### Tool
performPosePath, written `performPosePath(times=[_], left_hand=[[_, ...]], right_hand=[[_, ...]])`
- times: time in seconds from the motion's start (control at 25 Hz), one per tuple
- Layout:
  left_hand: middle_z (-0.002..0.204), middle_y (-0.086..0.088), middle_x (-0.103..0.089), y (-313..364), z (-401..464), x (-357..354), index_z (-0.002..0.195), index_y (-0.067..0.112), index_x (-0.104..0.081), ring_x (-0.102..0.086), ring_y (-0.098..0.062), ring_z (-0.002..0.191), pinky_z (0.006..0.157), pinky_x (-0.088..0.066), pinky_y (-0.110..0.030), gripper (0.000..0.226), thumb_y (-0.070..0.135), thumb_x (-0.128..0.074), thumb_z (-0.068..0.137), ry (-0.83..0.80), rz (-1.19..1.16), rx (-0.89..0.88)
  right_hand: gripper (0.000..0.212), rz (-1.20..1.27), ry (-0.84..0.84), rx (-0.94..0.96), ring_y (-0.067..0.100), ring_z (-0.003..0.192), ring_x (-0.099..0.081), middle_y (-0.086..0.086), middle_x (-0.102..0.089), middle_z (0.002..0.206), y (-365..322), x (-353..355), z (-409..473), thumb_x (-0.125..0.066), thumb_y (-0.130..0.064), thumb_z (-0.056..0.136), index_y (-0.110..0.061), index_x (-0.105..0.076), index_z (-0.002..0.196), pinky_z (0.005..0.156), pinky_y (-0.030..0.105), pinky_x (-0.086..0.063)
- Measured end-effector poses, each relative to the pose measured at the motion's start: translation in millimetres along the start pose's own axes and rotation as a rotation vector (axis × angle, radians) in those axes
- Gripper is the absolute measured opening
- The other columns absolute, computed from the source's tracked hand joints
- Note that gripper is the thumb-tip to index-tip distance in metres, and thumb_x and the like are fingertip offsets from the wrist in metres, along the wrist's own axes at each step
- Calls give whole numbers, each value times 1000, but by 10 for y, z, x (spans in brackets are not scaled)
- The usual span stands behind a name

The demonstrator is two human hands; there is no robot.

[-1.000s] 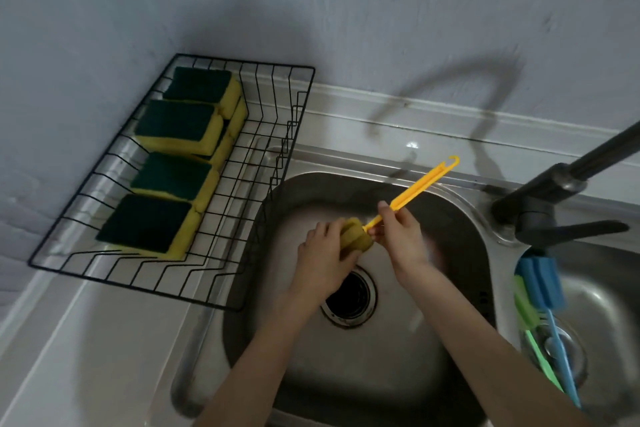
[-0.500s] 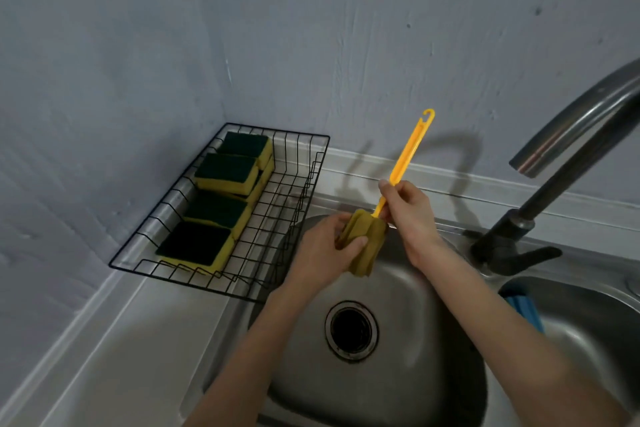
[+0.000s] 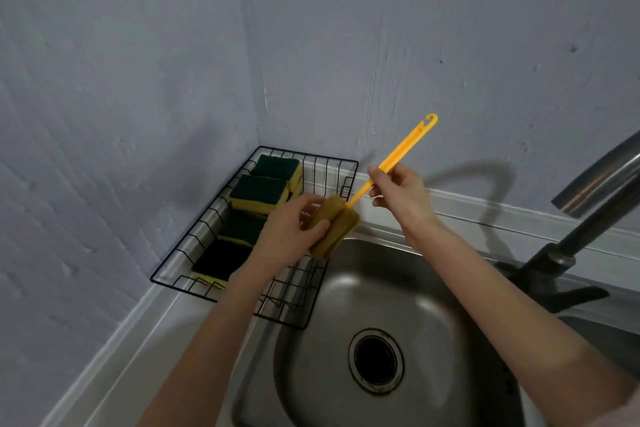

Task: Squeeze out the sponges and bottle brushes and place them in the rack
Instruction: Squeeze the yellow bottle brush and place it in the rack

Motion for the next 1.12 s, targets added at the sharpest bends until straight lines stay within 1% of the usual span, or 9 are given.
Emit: performPosePath(times=[0.12,0.32,0.44,0.52,0.72,0.84,0.92,1.04,1.12], left_hand=[[123,-4,-54,-145,129,62,126,19,-47,-46,-6,99,85,-42,-22,41,19,-56,87,24,93,51],[127,-10,-48,-359,502,15,127,16,-46,-48,-16,108,89,-39,-25,42,15,-56,86,26,170,128],[132,-11,-44,-454,768,-136,131,19,-42,-42,-26,122,103,-38,-38,46,18,-55,87,35,233,148],[136,-11,-42,-511,941,-247,134,20,-38,-37,-29,126,106,-35,-45,47,21,-52,89,34,309,169],[140,-10,-43,-724,1242,-487,137,15,-35,-42,-27,127,108,-37,-46,48,23,-47,91,9,325,154],[142,-9,-42,-863,1309,-608,140,15,-30,-46,-27,124,106,-40,-47,49,19,-43,93,-62,288,172],[147,-11,-33,-919,1304,-656,143,13,-23,-42,-28,128,108,-38,-46,53,13,-41,93,-102,260,165],[151,-10,-25,-964,1305,-679,144,11,-16,-33,-28,134,112,-33,-43,58,7,-39,92,-138,267,161],[151,-10,-25,-954,1321,-673,144,11,-17,-31,-27,136,114,-31,-44,58,7,-40,91,-147,255,161]], right_hand=[[20,44,0,-4,7,59,-55,0,-55,67,-20,-30,135,-50,-17,92,-16,-53,72,46,9,-49],[25,152,119,-7,7,56,-56,2,-54,66,49,102,443,-47,-15,93,-15,-51,68,54,13,-54],[25,137,165,3,10,59,-58,5,-54,69,172,169,637,-43,-14,95,-15,-49,70,52,12,-54],[25,129,192,-2,12,63,-59,7,-52,72,274,179,768,-42,-13,95,-16,-47,70,53,12,-54],[25,137,214,-43,9,64,-59,3,-52,74,560,123,1010,-41,-13,95,-17,-47,72,60,16,-57],[18,115,206,-93,10,67,-61,10,-56,83,751,63,1064,-41,-13,96,-12,-48,79,61,15,-57],[15,92,217,-120,11,69,-63,15,-58,92,846,46,1052,-41,-13,96,-10,-47,83,63,18,-57],[18,66,205,-146,11,72,-62,15,-57,97,907,36,1033,-42,-14,95,-16,-47,78,70,23,-55],[12,27,154,-180,15,78,-62,13,-57,100,888,8,1015,-44,-15,94,-7,-53,96,74,25,-54]])
Point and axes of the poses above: each hand's wrist, its own z-axis towards the middle knuckle, its own x-axis out of the back of the hand, y = z × x, the point moved 2 cm from there along z, towards the middle knuckle
